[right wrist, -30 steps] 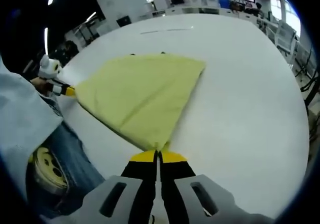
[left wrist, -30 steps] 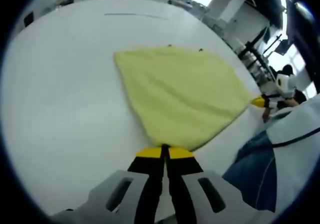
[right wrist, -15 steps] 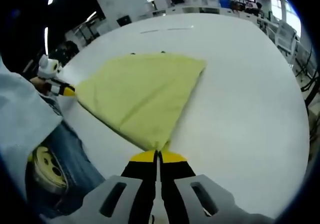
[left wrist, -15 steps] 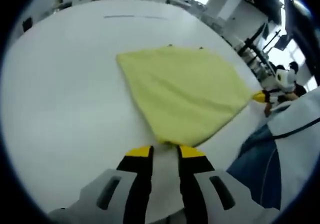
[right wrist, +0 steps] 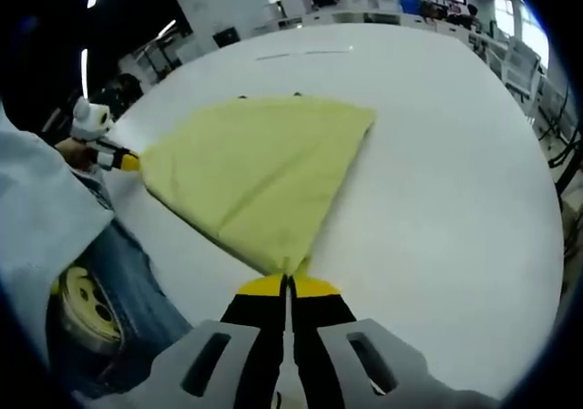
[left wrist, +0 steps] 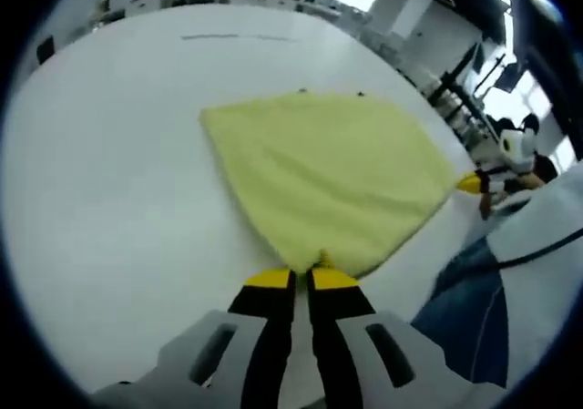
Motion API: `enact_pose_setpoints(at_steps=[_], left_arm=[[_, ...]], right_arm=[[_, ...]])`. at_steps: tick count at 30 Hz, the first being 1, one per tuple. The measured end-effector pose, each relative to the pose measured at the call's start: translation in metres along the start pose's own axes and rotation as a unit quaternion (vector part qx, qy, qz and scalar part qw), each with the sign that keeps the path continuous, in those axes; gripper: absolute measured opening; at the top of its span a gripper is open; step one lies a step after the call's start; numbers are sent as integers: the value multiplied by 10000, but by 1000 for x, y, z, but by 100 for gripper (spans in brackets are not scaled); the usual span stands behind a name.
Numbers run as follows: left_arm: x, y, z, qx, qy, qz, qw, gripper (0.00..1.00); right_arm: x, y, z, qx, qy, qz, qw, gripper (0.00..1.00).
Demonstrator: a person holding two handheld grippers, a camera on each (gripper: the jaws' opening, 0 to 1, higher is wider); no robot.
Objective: Fold the garment on the visible template until the final outline fits inside the template.
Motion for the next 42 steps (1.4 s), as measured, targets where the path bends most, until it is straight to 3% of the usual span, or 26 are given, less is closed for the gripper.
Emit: enact_pose_setpoints(at_steps=[6, 9, 14, 19, 25, 33, 38, 40, 41, 42], left_arm=[[14, -2, -6, 145, 43, -108, 9998, 0], [20, -2, -5, 29, 46, -171, 9998, 0], [32, -5, -11, -434, -87, -274, 9986, 0], [47, -38, 1, -677, 200, 165, 9974, 0], [48, -44, -8, -1432, -27, 27, 9897, 0], [42, 6, -1, -2046, 355, -1020, 9729, 0], [29, 26, -7, -2022, 259, -1437, 9684, 0], [30, 37, -23, -2296, -103, -1828, 9559, 0], [29, 39, -25, -2302, -167, -1879, 9547, 0], [27, 39, -24, -2229, -108, -1824, 9576, 0]], right_arm=[[10, -8, 0, 21, 8, 42, 10000, 2], [14, -14, -2, 38, -25, 87, 10000, 1], [26, -30, -6, 189, 6, 274, 9994, 1], [38, -50, -9, 336, 63, 563, 9978, 1], [47, -61, -7, 533, 196, 741, 9956, 1], [35, -22, -8, 222, 26, 151, 9996, 1], [24, 3, 1, -93, -18, -31, 10000, 1], [21, 11, 4, -135, 62, -185, 9997, 1], [20, 14, 5, -145, 73, -244, 9996, 1], [19, 16, 6, -149, 75, -266, 9995, 1]])
Point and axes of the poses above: the point that each gripper's makers call its tool centre point, and the gripper's own axes: x roughly backward along the fingers, z roughly to its right, y roughly out of its underside, the point moved 2 cm from there along x, roughly backward along the fingers, and after that the axes turned 14 degrees about -y, right-handed, at the moved point
